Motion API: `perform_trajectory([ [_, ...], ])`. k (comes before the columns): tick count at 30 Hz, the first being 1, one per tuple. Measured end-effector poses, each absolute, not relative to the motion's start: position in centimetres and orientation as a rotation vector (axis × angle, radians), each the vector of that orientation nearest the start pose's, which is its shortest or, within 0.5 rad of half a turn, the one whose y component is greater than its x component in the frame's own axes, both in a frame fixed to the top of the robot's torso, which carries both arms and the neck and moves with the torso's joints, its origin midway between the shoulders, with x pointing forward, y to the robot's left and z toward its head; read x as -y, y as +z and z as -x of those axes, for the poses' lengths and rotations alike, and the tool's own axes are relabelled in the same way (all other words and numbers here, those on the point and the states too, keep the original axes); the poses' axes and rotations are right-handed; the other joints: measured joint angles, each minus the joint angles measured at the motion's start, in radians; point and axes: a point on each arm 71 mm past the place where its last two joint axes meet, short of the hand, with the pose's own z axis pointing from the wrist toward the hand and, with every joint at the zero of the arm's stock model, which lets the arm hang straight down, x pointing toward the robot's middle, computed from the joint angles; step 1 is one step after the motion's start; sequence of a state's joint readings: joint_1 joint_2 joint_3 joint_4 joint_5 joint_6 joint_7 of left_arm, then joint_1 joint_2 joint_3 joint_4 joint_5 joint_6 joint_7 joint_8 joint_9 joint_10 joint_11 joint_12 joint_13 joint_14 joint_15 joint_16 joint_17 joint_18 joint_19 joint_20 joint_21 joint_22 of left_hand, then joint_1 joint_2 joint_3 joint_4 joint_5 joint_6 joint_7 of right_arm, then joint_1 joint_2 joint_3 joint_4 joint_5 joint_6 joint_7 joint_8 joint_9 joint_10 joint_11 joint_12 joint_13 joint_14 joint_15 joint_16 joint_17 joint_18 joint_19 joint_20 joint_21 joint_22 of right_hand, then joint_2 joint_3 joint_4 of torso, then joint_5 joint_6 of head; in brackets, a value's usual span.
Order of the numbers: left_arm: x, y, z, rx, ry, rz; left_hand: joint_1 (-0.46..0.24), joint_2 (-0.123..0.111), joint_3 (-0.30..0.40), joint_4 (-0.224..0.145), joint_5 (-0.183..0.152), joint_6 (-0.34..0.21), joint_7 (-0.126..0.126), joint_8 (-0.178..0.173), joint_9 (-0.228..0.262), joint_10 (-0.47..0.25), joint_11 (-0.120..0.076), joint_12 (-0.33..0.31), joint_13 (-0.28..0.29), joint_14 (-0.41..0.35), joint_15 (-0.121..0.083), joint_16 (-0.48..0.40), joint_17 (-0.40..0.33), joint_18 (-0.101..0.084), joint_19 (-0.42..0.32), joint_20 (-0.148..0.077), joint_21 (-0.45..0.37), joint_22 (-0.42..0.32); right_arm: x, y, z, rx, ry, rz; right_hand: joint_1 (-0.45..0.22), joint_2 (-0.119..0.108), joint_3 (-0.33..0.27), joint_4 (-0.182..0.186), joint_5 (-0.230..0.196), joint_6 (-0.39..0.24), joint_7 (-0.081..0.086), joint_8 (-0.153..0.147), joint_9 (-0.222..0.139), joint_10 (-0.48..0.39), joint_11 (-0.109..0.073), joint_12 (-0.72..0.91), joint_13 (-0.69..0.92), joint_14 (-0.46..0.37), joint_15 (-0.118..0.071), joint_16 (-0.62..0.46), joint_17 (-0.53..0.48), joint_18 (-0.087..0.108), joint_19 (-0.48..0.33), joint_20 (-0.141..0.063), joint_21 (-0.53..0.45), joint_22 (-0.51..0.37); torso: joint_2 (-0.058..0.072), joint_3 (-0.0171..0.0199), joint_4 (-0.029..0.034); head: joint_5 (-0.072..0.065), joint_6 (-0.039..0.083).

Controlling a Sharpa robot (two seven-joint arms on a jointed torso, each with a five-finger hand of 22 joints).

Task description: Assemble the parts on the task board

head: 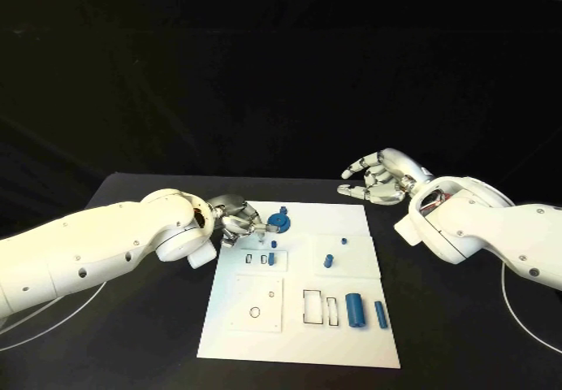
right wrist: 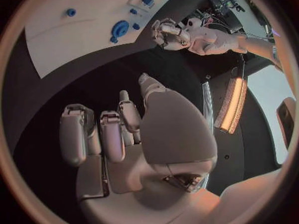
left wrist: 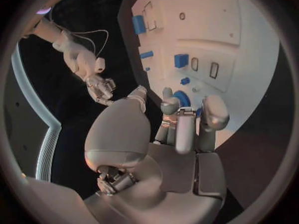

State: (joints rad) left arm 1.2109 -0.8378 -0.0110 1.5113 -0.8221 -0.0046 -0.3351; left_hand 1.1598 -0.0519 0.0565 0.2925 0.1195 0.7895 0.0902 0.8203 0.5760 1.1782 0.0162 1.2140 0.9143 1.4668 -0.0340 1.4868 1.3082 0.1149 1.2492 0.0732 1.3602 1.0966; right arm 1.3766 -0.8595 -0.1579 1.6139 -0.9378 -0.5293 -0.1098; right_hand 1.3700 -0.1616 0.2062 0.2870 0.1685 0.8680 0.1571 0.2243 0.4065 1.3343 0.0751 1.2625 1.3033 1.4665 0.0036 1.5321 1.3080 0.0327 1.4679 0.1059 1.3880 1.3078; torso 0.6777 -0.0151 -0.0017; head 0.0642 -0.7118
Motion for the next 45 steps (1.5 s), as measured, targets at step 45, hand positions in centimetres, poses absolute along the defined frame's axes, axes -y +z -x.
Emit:
perform_trajectory([
  [45,-16.9,-21.9,-49.3,-2.404,-0.491,0.117,0.043,0.029,-0.012,-0.001,0.0,-0.019,-0.001,0.0,0.026,-0.021,0.002,-0.013,-0.026,0.0,0.0,0.007,0.0,0.0,0.009,-0.002,0.006,0.008,20.6,-13.4,-49.5,-1.565,0.825,-0.308,0.004,-0.004,0.019,0.0,0.035,0.0,0.0,0.008,0.0,0.0,0.0,0.0,-0.003,0.0,0.0,0.0,-0.001,-0.002,0.0,0.0,0.0,-0.001,0.003,-0.0009,-0.0005,-0.001,-0.019],
])
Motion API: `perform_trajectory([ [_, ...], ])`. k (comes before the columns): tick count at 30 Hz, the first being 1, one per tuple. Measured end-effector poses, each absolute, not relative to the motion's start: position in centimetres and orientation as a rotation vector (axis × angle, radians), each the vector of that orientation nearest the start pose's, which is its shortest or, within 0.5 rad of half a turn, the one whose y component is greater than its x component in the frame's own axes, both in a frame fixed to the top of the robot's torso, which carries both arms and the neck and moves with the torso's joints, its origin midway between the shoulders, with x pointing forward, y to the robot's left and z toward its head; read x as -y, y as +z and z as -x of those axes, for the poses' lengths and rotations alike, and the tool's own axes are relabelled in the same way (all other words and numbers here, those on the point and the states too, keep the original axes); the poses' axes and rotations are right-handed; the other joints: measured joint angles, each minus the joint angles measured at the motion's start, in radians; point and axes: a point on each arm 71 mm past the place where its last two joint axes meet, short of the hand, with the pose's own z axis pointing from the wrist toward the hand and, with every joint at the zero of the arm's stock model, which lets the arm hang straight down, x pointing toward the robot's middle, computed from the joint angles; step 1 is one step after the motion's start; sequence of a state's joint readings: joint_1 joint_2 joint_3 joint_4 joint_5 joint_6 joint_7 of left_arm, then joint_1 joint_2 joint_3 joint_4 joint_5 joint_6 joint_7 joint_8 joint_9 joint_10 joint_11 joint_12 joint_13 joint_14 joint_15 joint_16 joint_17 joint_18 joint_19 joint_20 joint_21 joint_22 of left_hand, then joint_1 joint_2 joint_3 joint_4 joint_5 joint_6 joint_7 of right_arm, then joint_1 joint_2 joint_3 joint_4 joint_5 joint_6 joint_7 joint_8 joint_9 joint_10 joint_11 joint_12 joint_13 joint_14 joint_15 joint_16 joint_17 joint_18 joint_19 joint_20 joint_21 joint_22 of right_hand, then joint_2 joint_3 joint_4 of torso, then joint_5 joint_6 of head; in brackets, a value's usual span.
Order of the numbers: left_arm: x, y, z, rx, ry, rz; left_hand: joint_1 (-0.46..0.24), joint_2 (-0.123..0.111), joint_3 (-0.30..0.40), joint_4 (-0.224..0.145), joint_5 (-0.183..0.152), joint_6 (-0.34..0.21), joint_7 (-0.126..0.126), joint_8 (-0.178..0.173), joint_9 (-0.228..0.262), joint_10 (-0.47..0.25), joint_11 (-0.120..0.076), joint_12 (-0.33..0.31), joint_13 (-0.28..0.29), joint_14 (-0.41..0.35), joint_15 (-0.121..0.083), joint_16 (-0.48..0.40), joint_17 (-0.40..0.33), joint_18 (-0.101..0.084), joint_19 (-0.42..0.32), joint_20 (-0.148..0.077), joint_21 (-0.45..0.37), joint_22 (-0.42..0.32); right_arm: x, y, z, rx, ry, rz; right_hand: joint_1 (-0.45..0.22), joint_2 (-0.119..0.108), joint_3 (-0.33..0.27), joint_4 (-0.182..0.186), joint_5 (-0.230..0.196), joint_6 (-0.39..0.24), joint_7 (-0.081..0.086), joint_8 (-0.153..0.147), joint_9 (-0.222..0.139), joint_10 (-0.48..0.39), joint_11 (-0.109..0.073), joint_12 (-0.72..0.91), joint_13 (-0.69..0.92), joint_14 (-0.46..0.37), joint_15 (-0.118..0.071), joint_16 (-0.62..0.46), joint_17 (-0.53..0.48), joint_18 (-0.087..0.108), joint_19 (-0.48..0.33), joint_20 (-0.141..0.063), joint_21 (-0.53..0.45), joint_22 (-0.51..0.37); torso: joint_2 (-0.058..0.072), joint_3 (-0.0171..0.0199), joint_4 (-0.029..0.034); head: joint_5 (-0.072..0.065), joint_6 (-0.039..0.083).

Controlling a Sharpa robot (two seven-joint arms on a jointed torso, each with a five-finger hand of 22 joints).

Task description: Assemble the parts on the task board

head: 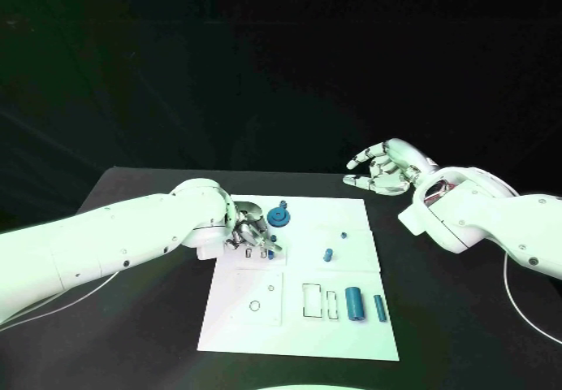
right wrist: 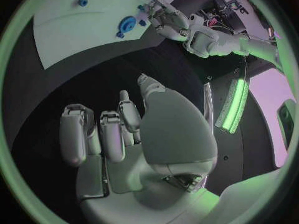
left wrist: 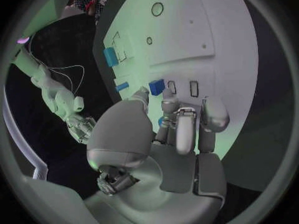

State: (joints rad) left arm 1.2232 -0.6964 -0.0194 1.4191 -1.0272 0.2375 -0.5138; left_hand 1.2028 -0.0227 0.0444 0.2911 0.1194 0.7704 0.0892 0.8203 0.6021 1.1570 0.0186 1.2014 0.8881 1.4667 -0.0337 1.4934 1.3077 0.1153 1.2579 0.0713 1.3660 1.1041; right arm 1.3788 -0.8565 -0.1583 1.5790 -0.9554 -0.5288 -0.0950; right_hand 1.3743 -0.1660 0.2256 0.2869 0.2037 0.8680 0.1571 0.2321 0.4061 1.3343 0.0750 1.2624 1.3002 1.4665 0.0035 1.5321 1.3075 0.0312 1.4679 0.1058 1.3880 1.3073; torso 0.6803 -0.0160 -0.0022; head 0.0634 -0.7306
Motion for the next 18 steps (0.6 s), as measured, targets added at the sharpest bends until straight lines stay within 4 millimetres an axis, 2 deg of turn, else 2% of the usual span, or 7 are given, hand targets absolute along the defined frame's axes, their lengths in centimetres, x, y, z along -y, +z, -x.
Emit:
perform_trajectory([
  [13,-16.38,-22.18,-49.38,-2.43,-0.502,0.112,0.063,0.02,0.034,-0.001,0.0,0.0,0.0,-0.015,0.01,-0.008,0.001,-0.009,-0.009,0.0,0.0,0.0,0.0,0.0,-0.004,0.004,0.0,-0.002,20.47,-13.44,-49.57,-1.567,0.823,-0.304,0.0,0.0,0.004,0.004,0.004,0.0,0.0,0.0,-0.001,0.0,0.0,0.0,-0.001,0.0,0.0,0.0,0.0,0.0,0.0,0.0,-0.004,0.001,0.0,-0.0002,0.0002,-0.007,-0.006],
  [18,-16.39,-22.2,-49.38,-2.436,-0.511,0.122,0.126,0.025,0.113,0.001,0.0,0.0,0.0,-0.031,0.018,-0.012,-0.002,-0.013,-0.01,-0.002,-0.002,0.0,0.0,0.0,-0.01,0.002,0.0,-0.001,20.45,-13.46,-49.6,-1.568,0.822,-0.304,0.0,0.0,0.004,0.004,0.004,0.0,0.0,0.0,-0.001,0.0,0.0,0.0,-0.001,0.0,0.0,0.0,0.0,0.0,0.0,0.0,-0.004,0.001,-0.002,0.0003,0.0004,-0.007,-0.008],
])
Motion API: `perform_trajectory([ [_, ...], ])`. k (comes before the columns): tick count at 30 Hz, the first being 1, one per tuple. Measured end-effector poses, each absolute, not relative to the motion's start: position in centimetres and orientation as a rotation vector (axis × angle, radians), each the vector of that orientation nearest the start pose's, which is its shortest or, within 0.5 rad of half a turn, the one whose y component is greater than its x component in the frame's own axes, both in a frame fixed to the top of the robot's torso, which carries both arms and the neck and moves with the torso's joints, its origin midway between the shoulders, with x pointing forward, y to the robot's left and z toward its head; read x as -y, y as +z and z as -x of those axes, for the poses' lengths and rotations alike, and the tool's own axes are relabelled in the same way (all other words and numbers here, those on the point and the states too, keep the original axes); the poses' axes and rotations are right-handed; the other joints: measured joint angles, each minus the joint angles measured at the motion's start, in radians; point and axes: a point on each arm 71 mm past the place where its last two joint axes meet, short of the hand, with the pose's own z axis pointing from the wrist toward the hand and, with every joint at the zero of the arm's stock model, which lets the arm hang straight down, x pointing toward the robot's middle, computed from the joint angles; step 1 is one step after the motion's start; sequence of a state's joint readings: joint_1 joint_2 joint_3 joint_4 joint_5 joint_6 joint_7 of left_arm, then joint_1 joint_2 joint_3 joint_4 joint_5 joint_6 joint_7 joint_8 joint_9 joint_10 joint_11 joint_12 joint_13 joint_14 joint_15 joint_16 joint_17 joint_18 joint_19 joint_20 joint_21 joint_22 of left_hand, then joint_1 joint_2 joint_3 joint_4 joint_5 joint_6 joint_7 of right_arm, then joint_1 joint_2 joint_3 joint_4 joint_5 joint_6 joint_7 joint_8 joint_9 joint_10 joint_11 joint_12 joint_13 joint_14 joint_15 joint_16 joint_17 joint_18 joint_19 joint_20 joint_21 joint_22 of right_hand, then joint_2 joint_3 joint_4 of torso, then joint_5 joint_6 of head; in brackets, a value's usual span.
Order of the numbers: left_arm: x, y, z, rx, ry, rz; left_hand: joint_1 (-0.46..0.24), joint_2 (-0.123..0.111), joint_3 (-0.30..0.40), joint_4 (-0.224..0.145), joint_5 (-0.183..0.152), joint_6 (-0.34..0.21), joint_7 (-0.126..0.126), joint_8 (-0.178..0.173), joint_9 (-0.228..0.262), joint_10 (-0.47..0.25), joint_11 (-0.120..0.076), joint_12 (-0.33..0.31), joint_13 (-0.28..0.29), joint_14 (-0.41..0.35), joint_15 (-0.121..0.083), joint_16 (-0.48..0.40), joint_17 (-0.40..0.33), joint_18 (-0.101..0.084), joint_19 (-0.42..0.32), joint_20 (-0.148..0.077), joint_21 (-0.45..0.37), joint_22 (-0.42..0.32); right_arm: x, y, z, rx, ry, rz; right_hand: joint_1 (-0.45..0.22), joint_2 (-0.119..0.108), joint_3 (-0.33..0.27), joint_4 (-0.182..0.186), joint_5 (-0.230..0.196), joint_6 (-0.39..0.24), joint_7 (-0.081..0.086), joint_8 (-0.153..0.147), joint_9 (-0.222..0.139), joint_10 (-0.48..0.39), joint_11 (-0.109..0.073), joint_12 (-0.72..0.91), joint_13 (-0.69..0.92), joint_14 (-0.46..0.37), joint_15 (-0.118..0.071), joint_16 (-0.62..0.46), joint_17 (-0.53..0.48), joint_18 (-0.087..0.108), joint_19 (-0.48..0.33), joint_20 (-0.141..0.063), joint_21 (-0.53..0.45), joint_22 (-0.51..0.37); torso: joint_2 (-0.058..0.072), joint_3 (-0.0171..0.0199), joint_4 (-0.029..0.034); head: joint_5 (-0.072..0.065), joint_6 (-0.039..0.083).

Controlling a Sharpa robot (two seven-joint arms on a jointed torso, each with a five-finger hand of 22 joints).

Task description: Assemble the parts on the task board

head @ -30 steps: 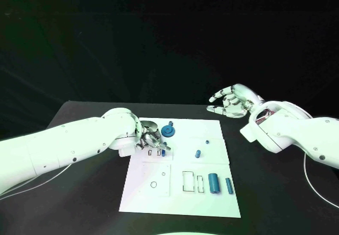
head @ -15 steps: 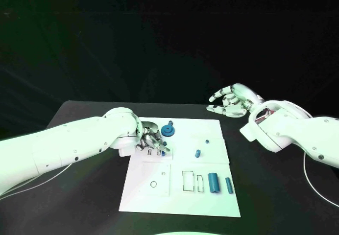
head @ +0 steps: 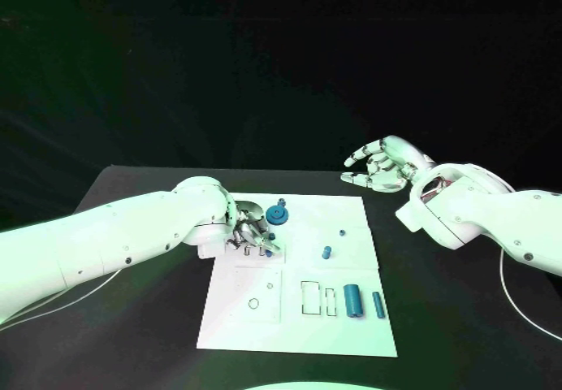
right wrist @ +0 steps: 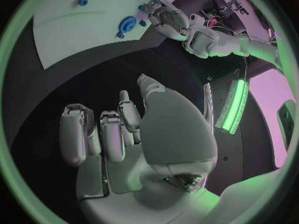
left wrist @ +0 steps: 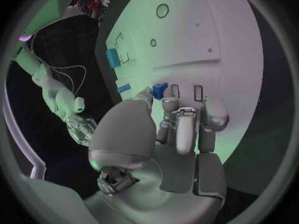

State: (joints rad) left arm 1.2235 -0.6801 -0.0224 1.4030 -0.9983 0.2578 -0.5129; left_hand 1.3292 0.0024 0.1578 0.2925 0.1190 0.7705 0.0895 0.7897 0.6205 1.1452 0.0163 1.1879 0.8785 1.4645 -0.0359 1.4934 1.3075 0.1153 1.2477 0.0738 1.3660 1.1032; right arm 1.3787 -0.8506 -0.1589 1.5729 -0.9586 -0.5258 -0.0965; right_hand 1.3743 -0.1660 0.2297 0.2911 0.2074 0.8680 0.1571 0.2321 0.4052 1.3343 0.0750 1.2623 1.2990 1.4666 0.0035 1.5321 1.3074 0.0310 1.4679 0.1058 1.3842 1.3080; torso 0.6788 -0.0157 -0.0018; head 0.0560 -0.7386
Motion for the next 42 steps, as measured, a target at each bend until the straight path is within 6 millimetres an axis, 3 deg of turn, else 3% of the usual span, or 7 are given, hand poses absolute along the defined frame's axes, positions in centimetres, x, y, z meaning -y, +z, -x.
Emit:
perform_trajectory([
  [3,-16.4,-22.1,-49.4,-2.437,-0.52,0.132,0.025,-0.004,0.069,0.0,-0.001,-0.006,-0.002,-0.009,0.001,0.0,0.0,-0.002,0.0,0.002,-0.005,0.0,0.0,0.0,0.0,0.0,0.0,0.002,20.5,-13.5,-49.6,-1.568,0.822,-0.304,0.0,0.0,0.001,0.001,0.0,0.0,0.0,0.0,0.0,0.0,0.0,0.0,-0.001,0.0,0.0,0.0,0.0,0.0,0.0,0.0,-0.002,0.0,-0.001,0.0001,0.0,0.0,0.0],
  [8,-16.6,-22.3,-49.3,-2.453,-0.541,0.166,0.062,-0.051,0.256,0.029,-0.008,-0.011,-0.001,-0.018,0.001,0.0,0.0,-0.006,0.002,0.002,-0.005,0.0,0.0,0.0,-0.004,-0.003,0.0,0.006,20.4,-13.5,-49.7,-1.57,0.821,-0.303,-0.006,0.006,0.005,0.0,0.0,0.0,0.0,0.0,-0.001,0.0,0.0,0.0,-0.004,0.0,0.0,0.0,0.0,0.0,0.0,0.0,-0.01,0.0,-0.001,0.0007,0.0002,0.0,-0.001],
  [13,-16.8,-22.4,-49.2,-2.471,-0.574,0.215,0.018,-0.097,0.375,0.037,-0.011,-0.014,-0.004,0.002,0.001,0.015,-0.004,-0.006,0.01,0.002,-0.005,0.0,0.0,0.0,-0.004,-0.003,0.001,0.011,20.3,-13.5,-49.7,-1.572,0.822,-0.302,-0.006,0.006,0.005,0.0,0.0,0.0,0.0,0.004,-0.001,0.0,0.0,0.0,-0.006,0.0,0.0,0.0,0.0,0.0,0.0,0.0,-0.013,0.0,-0.001,0.0007,-0.0005,0.001,0.002],
  [23,-17.6,-22.2,-48.8,-2.475,-0.628,0.313,-0.026,-0.127,0.422,0.026,-0.015,-0.015,-0.004,0.014,0.053,0.034,-0.005,0.001,0.031,0.002,-0.005,0.0,0.0,0.0,-0.004,-0.003,0.013,0.03,20.4,-13.6,-49.7,-1.574,0.82,-0.302,-0.007,0.005,0.005,0.0,0.0,0.0,0.0,0.004,-0.001,0.0,0.0,0.0,-0.006,0.0,0.0,0.0,0.0,0.0,0.0,0.0,-0.013,0.0,-0.001,0.0019,0.0007,0.002,0.005],
  [25,-17.9,-22.1,-48.6,-2.47,-0.635,0.331,-0.032,-0.133,0.422,0.026,-0.015,-0.014,-0.004,0.014,0.076,0.042,-0.006,0.006,0.036,0.002,-0.005,0.0,0.0,-0.016,0.001,-0.008,0.015,0.035,20.4,-13.7,-49.7,-1.575,0.819,-0.303,-0.01,0.002,0.005,0.0,0.0,0.0,0.0,0.004,-0.001,0.0,0.0,0.0,-0.006,0.0,0.0,0.0,0.0,0.0,0.0,0.0,-0.013,0.0,-0.001,0.0023,0.0012,0.003,0.005],
  [27,-18.1,-22.0,-48.5,-2.463,-0.639,0.343,-0.038,-0.139,0.464,-0.013,-0.017,-0.016,-0.002,0.014,0.076,0.042,-0.006,0.006,0.039,0.002,-0.005,0.0,0.0,-0.016,0.002,-0.007,0.017,0.04,20.4,-13.7,-49.7,-1.576,0.818,-0.303,-0.01,0.002,0.005,0.0,0.0,0.0,0.0,0.004,-0.001,0.0,0.0,0.0,-0.006,0.0,0.0,0.0,0.001,0.0,0.0,0.0,-0.013,0.0,-0.001,0.0024,0.0015,0.004,0.005],
  [42,-18.5,-21.6,-48.1,-2.344,-0.562,0.283,-0.125,-0.189,0.574,-0.054,-0.01,0.005,-0.011,0.031,0.11,0.103,-0.02,0.043,0.098,0.0,-0.018,0.009,0.0,-0.016,0.028,-0.017,0.032,0.068,20.7,-13.8,-49.7,-1.578,0.813,-0.307,-0.01,0.002,0.005,0.0,0.0,0.0,0.0,0.004,-0.001,0.0,0.0,0.0,-0.006,0.0,0.0,0.0,0.001,0.0,0.0,0.0,-0.013,-0.001,-0.001,0.0034,0.0033,0.012,0.0],
])
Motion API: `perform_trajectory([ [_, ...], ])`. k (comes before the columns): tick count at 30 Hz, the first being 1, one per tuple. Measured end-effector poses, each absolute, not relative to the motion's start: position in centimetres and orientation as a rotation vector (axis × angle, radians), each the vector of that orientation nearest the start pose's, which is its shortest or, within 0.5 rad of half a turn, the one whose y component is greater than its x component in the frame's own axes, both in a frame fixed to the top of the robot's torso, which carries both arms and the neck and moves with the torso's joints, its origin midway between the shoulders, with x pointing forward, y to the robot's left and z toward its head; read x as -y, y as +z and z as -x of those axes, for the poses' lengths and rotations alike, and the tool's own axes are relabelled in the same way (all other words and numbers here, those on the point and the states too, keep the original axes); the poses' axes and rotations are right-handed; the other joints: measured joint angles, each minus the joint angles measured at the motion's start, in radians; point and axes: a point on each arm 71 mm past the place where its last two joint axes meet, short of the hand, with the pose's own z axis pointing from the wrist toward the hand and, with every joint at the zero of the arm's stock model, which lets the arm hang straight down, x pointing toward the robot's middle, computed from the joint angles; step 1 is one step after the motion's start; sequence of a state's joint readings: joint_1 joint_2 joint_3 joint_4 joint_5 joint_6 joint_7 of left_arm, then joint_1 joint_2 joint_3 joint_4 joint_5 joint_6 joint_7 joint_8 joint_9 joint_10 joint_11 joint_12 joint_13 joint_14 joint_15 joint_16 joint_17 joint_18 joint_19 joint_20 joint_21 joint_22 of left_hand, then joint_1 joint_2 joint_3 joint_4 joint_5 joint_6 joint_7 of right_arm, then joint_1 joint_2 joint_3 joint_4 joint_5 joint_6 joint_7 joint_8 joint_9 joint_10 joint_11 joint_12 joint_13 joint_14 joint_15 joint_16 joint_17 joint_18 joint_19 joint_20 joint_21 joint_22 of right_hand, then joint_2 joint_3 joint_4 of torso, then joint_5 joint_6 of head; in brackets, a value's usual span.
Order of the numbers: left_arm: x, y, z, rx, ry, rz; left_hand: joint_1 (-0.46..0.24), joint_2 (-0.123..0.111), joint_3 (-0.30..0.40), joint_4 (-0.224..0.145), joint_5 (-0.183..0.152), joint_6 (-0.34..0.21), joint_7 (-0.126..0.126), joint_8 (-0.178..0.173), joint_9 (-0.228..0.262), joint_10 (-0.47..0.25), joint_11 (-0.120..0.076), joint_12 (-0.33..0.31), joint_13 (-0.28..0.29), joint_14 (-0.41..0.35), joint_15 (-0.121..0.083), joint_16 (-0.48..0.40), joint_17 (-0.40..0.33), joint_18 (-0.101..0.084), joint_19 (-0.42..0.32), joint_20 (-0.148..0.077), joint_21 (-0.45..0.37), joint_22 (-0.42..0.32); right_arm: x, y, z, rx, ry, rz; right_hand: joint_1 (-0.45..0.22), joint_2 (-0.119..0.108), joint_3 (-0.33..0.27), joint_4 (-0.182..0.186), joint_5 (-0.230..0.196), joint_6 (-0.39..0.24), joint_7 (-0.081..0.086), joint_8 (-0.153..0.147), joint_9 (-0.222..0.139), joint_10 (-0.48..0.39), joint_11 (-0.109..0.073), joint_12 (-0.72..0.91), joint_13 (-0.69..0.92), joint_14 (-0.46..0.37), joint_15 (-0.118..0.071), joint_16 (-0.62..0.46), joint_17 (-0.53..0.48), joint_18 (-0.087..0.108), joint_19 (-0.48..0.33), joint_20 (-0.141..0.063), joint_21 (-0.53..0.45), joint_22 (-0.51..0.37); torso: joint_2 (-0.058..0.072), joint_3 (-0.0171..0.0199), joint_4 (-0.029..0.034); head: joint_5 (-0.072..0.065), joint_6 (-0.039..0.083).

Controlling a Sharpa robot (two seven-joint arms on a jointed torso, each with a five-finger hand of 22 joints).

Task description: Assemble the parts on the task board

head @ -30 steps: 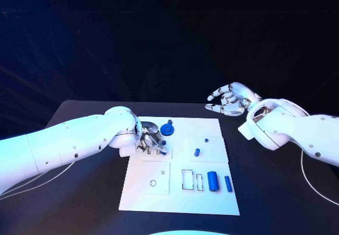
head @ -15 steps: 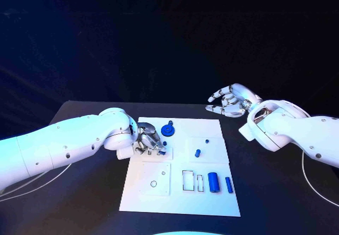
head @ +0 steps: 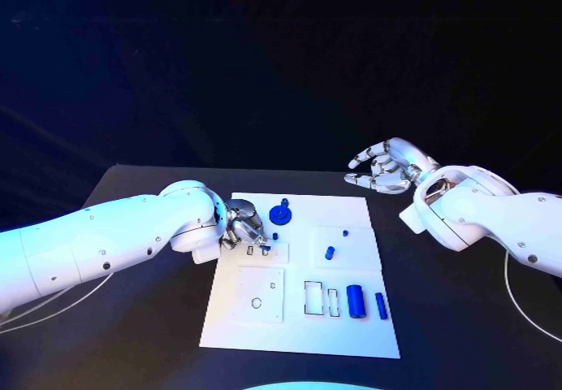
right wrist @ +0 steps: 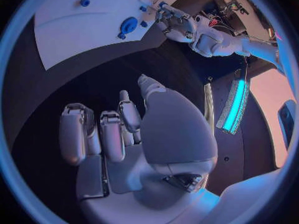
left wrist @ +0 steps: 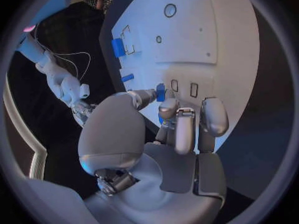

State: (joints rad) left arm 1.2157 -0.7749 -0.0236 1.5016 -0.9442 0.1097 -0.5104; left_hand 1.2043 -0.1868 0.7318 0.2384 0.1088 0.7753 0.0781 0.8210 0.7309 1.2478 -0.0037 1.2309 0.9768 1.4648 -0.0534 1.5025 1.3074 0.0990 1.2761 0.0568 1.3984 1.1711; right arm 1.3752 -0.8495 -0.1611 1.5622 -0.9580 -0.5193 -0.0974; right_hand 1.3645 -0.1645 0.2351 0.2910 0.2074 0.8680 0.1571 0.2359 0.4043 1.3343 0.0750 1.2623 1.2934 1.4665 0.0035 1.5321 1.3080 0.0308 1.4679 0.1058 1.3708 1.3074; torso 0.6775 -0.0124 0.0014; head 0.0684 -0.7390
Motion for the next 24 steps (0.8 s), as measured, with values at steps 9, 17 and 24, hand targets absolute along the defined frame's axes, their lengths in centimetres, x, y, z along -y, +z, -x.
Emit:
perform_trajectory([
  [9,-18.51,-21.71,-48.1,-2.295,-0.504,0.219,-0.047,-0.016,0.048,-0.024,0.034,0.009,-0.002,0.015,0.023,0.024,-0.009,0.015,0.027,0.002,-0.009,0.004,0.0,0.0,0.016,-0.009,0.008,0.019,20.7,-13.89,-49.75,-1.58,0.812,-0.308,-0.004,0.004,0.0,0.0,0.004,0.0,0.0,0.0,-0.001,0.0,0.0,0.0,0.0,0.0,0.0,0.0,0.0,0.0,0.0,0.0,0.0,0.0,0.0,-0.0003,-0.0019,0.003,-0.004],
  [17,-18.23,-21.9,-48.04,-2.287,-0.483,0.183,-0.071,-0.021,0.055,-0.03,0.052,0.019,-0.005,0.02,0.043,0.036,-0.014,0.023,0.036,0.002,-0.009,0.004,0.0,0.0,0.025,-0.01,0.015,0.029,20.72,-13.91,-49.74,-1.58,0.812,-0.308,-0.004,0.004,0.0,0.0,0.004,0.0,0.0,0.0,-0.001,0.0,0.0,0.0,0.0,0.0,0.0,0.0,0.0,0.0,0.0,0.0,0.0,0.0,0.001,-0.0009,-0.0022,0.005,-0.005],
  [24,-17.85,-22.19,-48.02,-2.286,-0.47,0.158,-0.085,-0.021,0.055,-0.03,0.079,0.019,-0.005,0.028,0.051,0.036,-0.014,0.011,0.007,0.002,-0.016,0.004,0.0,0.0,0.025,-0.01,0.015,0.028,20.67,-13.92,-49.71,-1.581,0.813,-0.308,-0.004,0.004,0.0,0.0,0.004,0.0,0.0,0.0,-0.001,0.0,0.0,0.0,0.0,0.0,0.0,0.0,0.0,0.0,0.0,0.0,0.0,0.001,0.002,-0.0014,-0.0022,0.006,-0.007],
])
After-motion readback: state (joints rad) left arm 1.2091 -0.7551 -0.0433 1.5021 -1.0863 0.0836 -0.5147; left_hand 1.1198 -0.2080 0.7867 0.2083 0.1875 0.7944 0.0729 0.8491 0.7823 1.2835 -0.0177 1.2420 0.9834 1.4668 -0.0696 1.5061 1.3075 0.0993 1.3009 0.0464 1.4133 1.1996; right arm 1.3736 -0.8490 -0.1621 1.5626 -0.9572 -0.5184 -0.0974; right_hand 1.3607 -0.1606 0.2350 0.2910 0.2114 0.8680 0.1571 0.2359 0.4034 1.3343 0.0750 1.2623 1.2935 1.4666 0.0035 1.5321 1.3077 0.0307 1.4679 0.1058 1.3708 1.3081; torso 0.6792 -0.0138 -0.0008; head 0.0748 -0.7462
